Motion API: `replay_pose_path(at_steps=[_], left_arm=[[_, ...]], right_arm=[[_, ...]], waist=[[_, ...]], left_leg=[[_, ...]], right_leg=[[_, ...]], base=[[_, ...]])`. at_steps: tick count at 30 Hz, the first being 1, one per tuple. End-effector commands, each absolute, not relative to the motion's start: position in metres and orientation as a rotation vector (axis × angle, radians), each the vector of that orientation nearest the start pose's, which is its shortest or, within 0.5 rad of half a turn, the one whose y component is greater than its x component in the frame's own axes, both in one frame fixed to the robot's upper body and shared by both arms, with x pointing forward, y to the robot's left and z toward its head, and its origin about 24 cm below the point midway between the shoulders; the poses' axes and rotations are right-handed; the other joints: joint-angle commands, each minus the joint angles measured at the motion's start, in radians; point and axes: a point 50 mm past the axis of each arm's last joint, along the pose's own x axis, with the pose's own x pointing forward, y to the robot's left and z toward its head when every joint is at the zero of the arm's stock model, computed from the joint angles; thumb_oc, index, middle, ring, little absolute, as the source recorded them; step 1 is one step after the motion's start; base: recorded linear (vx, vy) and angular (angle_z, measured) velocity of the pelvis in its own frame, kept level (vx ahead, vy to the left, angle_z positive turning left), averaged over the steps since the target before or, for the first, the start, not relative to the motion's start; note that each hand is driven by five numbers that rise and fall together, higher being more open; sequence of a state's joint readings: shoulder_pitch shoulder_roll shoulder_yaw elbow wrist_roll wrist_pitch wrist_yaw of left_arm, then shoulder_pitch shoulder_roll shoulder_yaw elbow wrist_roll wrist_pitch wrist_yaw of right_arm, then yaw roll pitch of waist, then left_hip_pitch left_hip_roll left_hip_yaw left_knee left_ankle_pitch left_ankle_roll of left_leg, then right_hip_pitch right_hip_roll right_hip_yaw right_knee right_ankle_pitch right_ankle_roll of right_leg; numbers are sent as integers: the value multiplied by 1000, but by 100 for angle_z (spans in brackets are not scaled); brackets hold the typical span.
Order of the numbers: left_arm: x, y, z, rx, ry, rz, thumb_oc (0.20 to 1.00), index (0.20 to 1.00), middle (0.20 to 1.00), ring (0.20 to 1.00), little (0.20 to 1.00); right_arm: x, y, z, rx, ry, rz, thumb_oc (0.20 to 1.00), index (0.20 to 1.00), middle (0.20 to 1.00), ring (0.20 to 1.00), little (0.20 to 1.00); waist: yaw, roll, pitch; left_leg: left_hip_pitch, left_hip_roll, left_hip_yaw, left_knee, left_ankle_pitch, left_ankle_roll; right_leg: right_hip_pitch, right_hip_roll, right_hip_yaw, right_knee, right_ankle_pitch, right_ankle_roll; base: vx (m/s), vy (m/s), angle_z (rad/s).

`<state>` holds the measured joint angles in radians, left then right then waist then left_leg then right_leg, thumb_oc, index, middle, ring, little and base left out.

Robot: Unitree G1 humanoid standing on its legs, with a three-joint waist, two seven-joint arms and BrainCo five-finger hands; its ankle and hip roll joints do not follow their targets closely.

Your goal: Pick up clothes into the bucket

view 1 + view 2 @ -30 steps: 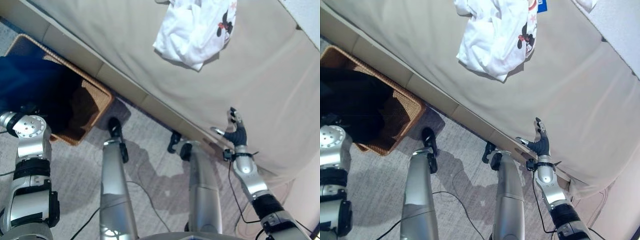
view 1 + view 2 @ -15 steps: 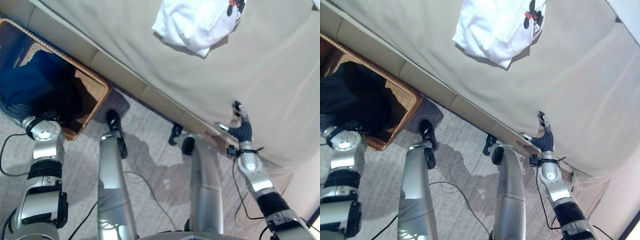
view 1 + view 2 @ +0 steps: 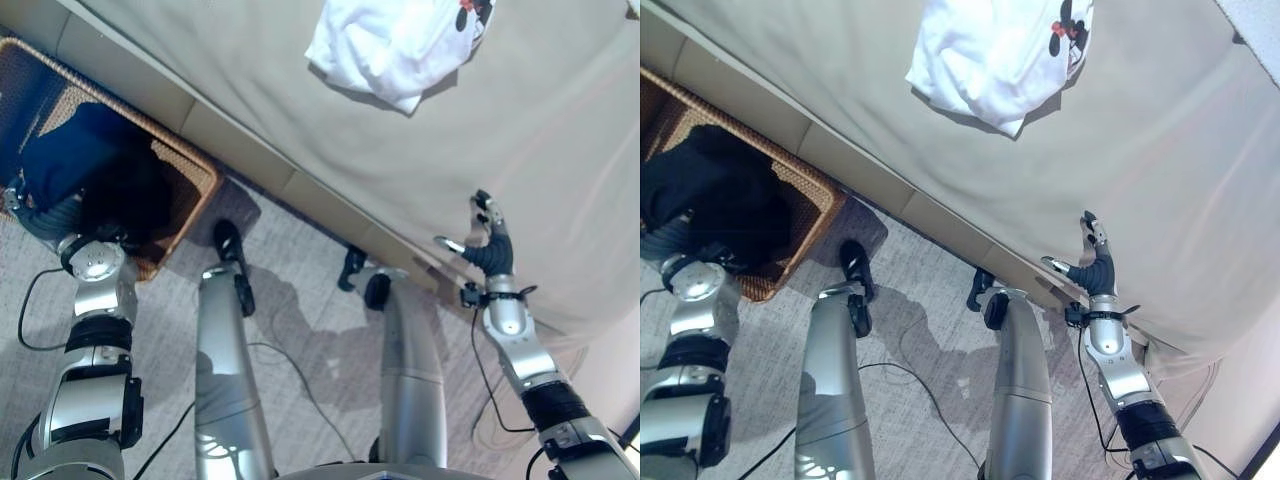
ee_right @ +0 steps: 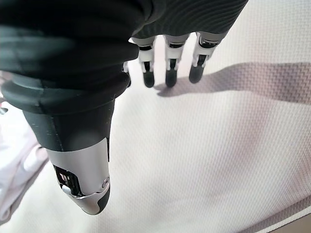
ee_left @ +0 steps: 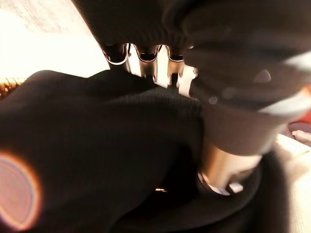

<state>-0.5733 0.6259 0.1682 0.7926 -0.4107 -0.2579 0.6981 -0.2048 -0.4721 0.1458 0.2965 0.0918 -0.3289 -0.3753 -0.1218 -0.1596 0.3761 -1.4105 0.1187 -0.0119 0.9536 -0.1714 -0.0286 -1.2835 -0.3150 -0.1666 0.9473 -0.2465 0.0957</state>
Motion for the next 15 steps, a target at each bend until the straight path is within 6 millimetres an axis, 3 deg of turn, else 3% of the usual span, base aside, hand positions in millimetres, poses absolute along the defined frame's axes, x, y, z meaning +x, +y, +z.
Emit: replay_pose_path(at_steps=[1,7,8,15], left_arm=[[300,368,107,3,-127,1082,1000,1000,1000,1000,1000],[298,363,89,174,-28,903,1000,1000,1000,1000,1000],[294,361,87,296,-25,818,1000,1000,1000,1000,1000],[277,363,63,290,39,772,1000,1000,1000,1000,1000]], right_arm=[[279,-244,87,-346,-308,-271,1000,1000,1000,1000,1000],[281,-248,86,-358,-290,-271,1000,1000,1000,1000,1000],[281,-250,87,-362,-291,-268,1000,1000,1000,1000,1000],[281,-251,86,-378,-293,-253,1000,1000,1000,1000,1000]], waist=[[-7,37,-79],[1,59,-94],[9,67,-95],[26,79,-86]], left_leg=[[43,-12,-52,-64,-14,11],[87,-9,-44,-124,6,9],[113,-8,-38,-151,14,8],[222,-2,-19,-265,52,-2]], right_leg=[[-22,27,34,-36,101,52],[24,31,23,-83,120,58],[48,31,22,-108,129,63],[150,26,17,-207,165,76]], base=[[-12,22,-4],[-14,18,-1],[-41,39,-5],[-40,30,-2]])
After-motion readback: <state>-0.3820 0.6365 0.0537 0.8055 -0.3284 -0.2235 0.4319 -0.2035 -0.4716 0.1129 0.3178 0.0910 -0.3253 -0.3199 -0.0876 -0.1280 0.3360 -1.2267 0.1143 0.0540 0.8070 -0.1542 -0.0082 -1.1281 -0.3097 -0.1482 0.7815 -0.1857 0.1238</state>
